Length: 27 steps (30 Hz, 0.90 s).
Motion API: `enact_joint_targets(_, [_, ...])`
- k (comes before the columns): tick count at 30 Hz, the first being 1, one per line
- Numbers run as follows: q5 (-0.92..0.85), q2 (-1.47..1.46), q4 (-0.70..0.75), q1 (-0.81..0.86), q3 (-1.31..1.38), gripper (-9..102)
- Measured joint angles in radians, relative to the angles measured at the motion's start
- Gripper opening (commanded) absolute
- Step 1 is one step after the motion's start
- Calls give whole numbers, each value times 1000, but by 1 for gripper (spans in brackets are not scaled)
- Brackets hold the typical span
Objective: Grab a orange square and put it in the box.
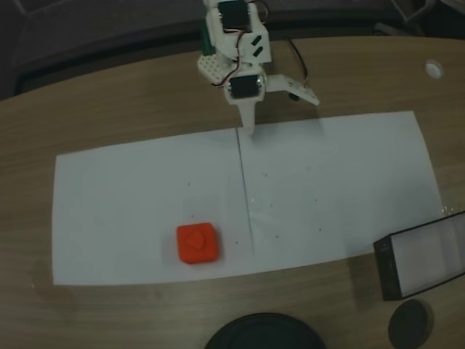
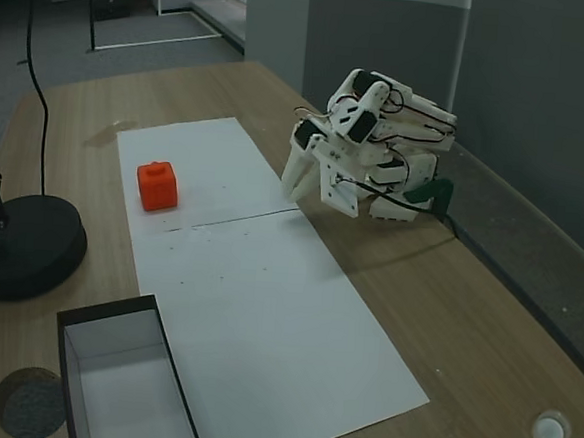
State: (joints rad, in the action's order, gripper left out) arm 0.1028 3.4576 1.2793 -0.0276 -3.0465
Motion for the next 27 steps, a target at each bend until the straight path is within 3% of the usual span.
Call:
enact_joint_targets(21, [0, 0, 0, 0, 0, 0])
enact_joint_targets(23, [0, 0, -5, 0, 0, 3])
enact_joint_targets(27, [0, -2, -163, 3, 0, 16])
